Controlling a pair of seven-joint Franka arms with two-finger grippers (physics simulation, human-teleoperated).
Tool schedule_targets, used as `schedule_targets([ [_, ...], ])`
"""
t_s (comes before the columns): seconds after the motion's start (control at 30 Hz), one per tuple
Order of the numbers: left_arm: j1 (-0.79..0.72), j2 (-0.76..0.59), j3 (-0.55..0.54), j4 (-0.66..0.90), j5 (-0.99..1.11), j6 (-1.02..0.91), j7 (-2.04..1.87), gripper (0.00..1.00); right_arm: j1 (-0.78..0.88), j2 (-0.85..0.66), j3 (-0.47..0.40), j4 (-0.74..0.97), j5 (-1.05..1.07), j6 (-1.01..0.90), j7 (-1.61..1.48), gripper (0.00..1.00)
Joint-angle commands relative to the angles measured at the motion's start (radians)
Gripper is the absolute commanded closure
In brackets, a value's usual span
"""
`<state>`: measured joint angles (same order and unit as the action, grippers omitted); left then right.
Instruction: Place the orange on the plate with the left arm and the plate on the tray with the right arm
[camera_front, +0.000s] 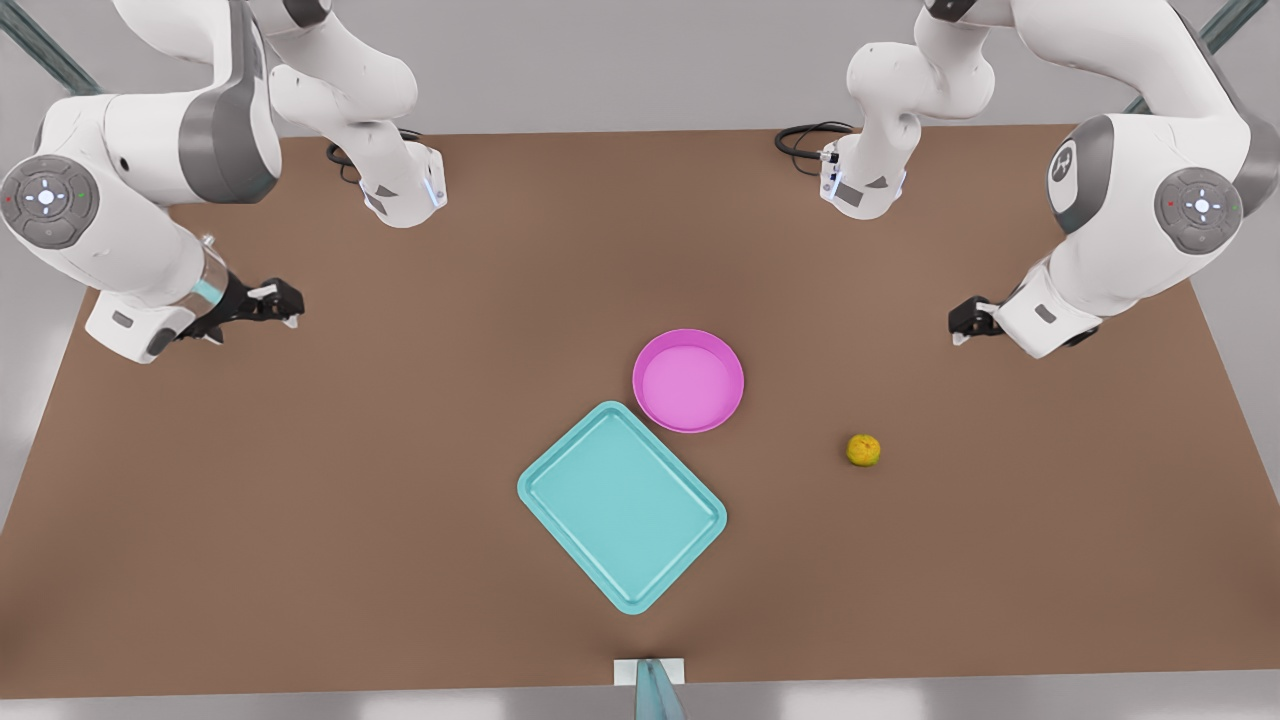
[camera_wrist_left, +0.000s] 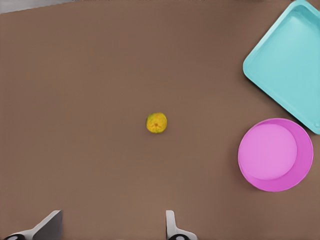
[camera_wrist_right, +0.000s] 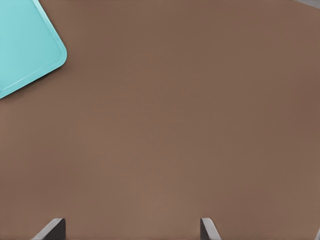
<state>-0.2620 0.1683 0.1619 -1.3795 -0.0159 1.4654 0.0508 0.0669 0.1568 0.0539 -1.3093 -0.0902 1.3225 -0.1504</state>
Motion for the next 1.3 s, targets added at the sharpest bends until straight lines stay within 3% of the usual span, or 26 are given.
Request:
schedule_targets([
  [0.0,0.0,-0.001,0.001,0.0,0.001,0.015,0.011,0.0,-0.01,-0.013,0.0,-0.001,0.009,0.017,-0.061,0.0],
  [0.1,-0.013,0.203,-0.019,-0.004,-0.01,0.047,0.012,0.0,-0.01,0.004,0.0,0.002,-0.006,0.043,-0.066,0.0],
  [0.17,-0.016,0.358,-0.085,-0.012,-0.016,0.292,-0.005,0.0,-0.012,0.009,-0.002,-0.002,-0.017,0.056,-0.066,0.0],
  [0.23,-0.01,0.477,-0.085,-0.029,-0.019,0.499,0.001,0.0,-0.012,0.017,-0.002,-0.002,-0.022,0.052,-0.063,0.0],
  [0.4,0.001,0.519,-0.087,-0.124,-0.019,0.739,0.014,0.0,-0.012,0.03,-0.003,-0.001,-0.02,0.02,-0.061,0.0],
  [0.8,0.012,0.481,-0.059,-0.302,-0.016,0.719,-0.167,0.0,-0.01,0.05,-0.003,-0.001,-0.017,0.018,-0.061,0.0],
  [1.27,0.012,0.539,-0.061,-0.328,-0.021,0.739,-0.183,0.0,-0.009,0.064,-0.012,-0.001,-0.019,0.02,-0.061,0.0],
])
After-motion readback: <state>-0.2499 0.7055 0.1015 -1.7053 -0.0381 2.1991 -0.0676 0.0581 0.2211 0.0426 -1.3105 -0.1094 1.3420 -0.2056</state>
